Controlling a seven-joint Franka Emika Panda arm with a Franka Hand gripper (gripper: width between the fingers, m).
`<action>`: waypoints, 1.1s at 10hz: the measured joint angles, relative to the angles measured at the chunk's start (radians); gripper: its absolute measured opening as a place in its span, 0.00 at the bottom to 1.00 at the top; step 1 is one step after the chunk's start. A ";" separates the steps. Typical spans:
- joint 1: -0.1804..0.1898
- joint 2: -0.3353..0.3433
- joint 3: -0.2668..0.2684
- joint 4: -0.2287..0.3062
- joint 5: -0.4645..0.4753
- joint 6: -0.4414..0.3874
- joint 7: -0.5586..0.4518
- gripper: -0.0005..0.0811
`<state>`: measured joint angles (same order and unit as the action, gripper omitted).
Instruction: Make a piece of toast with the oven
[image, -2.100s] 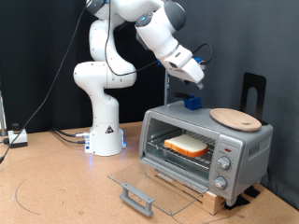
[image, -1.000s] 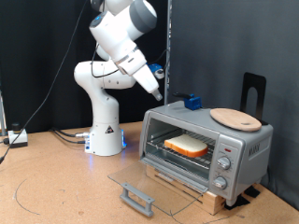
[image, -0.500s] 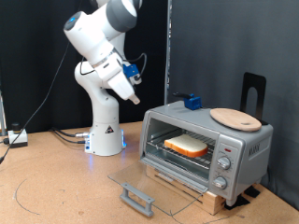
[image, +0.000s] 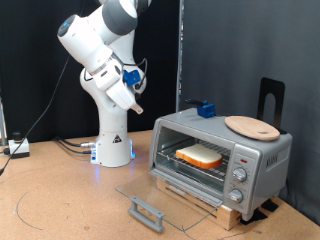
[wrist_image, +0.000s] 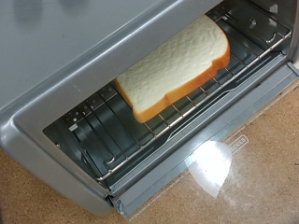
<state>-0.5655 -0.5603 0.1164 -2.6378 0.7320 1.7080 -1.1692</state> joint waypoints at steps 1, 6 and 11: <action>0.000 0.000 -0.001 0.000 0.002 0.000 -0.009 1.00; -0.026 0.063 -0.011 0.061 0.027 -0.134 0.289 1.00; -0.058 0.153 -0.038 0.130 0.005 -0.306 0.466 1.00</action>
<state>-0.6235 -0.4068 0.0788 -2.5081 0.7372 1.4025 -0.7032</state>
